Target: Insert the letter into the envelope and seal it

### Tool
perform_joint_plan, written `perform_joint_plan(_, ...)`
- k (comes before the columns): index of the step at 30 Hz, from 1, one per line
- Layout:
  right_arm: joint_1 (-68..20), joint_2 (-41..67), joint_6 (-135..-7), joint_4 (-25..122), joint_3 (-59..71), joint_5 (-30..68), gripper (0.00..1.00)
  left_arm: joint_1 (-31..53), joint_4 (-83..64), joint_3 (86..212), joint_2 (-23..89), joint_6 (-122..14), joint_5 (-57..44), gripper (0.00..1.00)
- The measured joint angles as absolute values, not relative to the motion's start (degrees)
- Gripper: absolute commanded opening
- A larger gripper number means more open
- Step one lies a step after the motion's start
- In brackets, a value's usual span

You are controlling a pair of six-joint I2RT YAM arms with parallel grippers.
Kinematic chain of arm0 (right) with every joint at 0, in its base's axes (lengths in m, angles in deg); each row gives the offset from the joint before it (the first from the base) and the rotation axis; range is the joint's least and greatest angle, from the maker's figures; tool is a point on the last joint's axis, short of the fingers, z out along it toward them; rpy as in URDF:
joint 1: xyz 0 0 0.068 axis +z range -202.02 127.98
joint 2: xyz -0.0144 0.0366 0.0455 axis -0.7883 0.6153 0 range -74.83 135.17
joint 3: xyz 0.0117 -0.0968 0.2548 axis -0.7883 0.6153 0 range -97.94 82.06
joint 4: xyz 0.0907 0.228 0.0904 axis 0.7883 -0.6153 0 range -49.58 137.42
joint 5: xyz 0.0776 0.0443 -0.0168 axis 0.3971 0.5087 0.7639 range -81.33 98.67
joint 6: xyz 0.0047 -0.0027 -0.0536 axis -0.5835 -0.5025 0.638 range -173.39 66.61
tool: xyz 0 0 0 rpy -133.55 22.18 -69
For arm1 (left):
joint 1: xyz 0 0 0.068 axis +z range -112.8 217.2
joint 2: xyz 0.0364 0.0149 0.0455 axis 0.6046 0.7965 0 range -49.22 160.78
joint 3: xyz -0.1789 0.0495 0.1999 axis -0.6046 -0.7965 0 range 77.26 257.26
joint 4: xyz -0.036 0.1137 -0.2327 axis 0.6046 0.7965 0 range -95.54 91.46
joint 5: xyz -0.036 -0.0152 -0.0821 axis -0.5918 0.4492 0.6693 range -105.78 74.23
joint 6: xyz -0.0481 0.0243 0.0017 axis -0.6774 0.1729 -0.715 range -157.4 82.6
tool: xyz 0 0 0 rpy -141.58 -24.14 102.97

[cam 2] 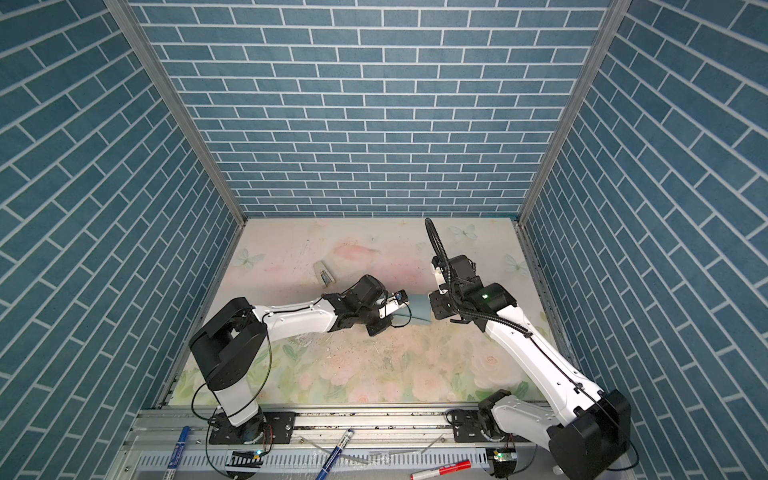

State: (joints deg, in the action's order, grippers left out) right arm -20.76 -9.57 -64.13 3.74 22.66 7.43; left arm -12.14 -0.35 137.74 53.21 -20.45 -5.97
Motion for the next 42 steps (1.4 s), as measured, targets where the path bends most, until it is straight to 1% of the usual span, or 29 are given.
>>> perform_joint_plan(1, -20.8, -9.4, -64.1, 3.7, 22.7, 7.7, 0.00, -12.4, -0.5, 137.6, 53.1, -20.9, -6.6, 0.00)
perform_joint_plan(4, -20.8, -8.9, -64.1, 3.7, 22.7, 8.8, 0.00, -13.8, -1.1, 136.0, 51.1, -23.0, -9.9, 0.00)
perform_joint_plan(13, -20.8, -6.3, -64.1, 3.2, 22.6, 11.5, 0.00, -20.5, -2.5, 127.0, 39.9, -30.2, -20.5, 0.00)
perform_joint_plan(15, -20.8, -5.6, -64.1, 3.0, 22.5, 12.1, 0.00, -21.5, -2.4, 126.2, 39.1, -31.4, -20.8, 0.05)
perform_joint_plan(19, -20.8, -4.0, -64.1, 2.2, 21.1, 14.2, 0.00, -22.1, -2.6, 124.4, 37.9, -34.6, -19.2, 0.21)
perform_joint_plan(21, -20.8, -3.5, -64.0, 2.0, 20.3, 15.2, 0.00, -22.1, -2.9, 122.9, 36.5, -36.2, -18.1, 0.37)
perform_joint_plan(23, -20.8, -3.0, -63.9, 1.6, 19.3, 16.1, 0.00, -22.0, -3.3, 121.4, 34.1, -38.0, -17.5, 0.55)
perform_joint_plan(27, -20.8, -2.4, -63.7, 1.3, 17.7, 17.4, 0.00, -20.3, -3.6, 120.1, 28.1, -42.4, -15.8, 0.68)
perform_joint_plan(29, -20.8, -2.2, -63.6, 1.4, 17.7, 18.3, 0.00, -17.8, -4.5, 120.1, 26.4, -45.0, -13.8, 0.71)
perform_joint_plan(33, -20.8, -1.1, -63.6, 1.4, 17.7, 19.7, 0.00, -12.3, -5.5, 120.1, 27.0, -49.9, -10.4, 0.74)
perform_joint_plan(42, -20.7, 0.8, -63.6, 1.4, 17.4, 21.6, 0.00, -11.6, -2.6, 121.0, 36.4, -52.7, -7.3, 0.73)
